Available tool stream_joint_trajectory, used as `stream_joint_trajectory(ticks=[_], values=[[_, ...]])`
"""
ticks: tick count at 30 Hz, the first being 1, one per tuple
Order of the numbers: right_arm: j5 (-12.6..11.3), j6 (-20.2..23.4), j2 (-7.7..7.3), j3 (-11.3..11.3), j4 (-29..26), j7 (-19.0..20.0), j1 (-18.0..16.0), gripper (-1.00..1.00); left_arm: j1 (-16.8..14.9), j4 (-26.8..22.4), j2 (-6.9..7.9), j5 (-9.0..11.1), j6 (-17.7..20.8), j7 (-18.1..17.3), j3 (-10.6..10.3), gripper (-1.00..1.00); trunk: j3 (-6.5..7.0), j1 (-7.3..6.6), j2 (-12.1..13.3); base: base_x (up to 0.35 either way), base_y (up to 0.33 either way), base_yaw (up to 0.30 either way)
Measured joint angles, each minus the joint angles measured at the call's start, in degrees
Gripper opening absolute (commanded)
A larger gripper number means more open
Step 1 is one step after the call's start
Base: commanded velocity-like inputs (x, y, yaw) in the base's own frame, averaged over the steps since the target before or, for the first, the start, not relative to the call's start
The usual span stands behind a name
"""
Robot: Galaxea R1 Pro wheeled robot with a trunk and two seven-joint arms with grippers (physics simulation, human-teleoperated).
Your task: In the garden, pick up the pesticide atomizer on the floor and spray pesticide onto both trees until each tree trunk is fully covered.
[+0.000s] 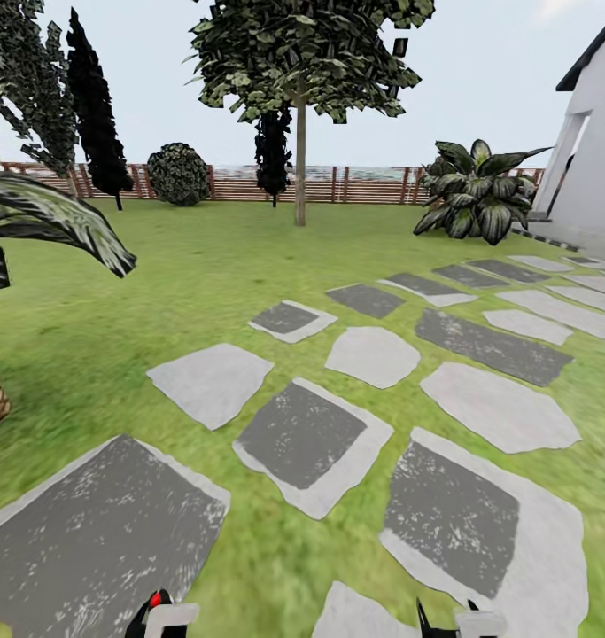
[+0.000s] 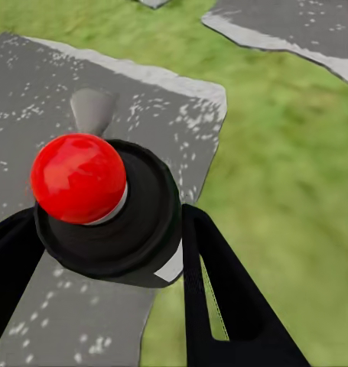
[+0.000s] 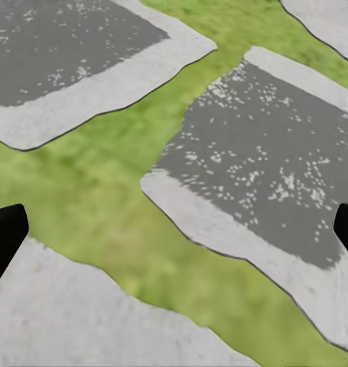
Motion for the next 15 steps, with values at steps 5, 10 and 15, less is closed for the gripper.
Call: stream_joint_trajectory(ticks=[5, 10, 15], values=[[0.0, 0.0, 0.0, 0.1, -0.1, 0.1, 0.0, 1.0, 0.0, 0.0, 0.0, 0.0, 0.0, 0.0, 0.0, -1.0, 0.0, 0.0, 0.0, 0.339, 0.0, 0.0], [0.1, 0.0, -0.07, 0.1, 0.0, 0.2, 0.0, 1.0, 0.0, 0.0, 0.0, 0.0, 0.0, 0.0, 0.0, -1.0, 0.0, 0.0, 0.0, 0.339, 0.0, 0.0], [0.1, 0.0, -0.06, 0.1, 0.0, 0.2, 0.0, 1.0, 0.0, 0.0, 0.0, 0.0, 0.0, 0.0, 0.0, -1.0, 0.0, 0.0, 0.0, 0.339, 0.0, 0.0]])
